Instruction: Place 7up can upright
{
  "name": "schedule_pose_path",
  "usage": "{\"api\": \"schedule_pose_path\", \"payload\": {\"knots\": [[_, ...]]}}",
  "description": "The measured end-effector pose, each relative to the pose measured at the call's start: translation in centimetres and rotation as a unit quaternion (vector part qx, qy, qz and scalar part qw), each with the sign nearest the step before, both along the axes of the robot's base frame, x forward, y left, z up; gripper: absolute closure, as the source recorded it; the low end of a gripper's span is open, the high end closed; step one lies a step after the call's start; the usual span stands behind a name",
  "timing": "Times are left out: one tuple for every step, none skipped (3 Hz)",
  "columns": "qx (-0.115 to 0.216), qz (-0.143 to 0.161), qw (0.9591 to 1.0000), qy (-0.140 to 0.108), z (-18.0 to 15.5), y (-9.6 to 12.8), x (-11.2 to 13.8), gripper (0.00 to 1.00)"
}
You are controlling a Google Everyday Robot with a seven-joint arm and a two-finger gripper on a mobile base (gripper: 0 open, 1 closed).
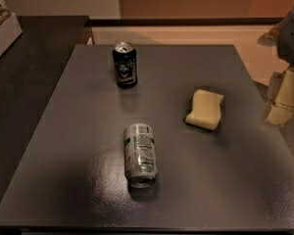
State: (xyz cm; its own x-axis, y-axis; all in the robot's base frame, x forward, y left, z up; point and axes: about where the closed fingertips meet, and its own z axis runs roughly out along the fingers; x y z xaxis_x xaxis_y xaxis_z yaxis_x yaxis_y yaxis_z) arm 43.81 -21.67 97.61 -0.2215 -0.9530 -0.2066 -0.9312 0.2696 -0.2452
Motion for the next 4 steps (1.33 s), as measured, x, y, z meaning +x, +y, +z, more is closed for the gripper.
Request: {"api": "schedule_pose_path", "payload": {"knots": [[0.000,0.000,1.0000,-0.001,0.0,0.0,0.0,0.00],[0.005,0.039,0.9992,0.006,0.0,1.9,0.7,0.00],[0.014,0.112,0.9936,0.008,-0.4,5.3,1.5,0.00],[0.018,0.208,0.9780,-0.006,-0.4,9.4,2.1,0.00]]}}
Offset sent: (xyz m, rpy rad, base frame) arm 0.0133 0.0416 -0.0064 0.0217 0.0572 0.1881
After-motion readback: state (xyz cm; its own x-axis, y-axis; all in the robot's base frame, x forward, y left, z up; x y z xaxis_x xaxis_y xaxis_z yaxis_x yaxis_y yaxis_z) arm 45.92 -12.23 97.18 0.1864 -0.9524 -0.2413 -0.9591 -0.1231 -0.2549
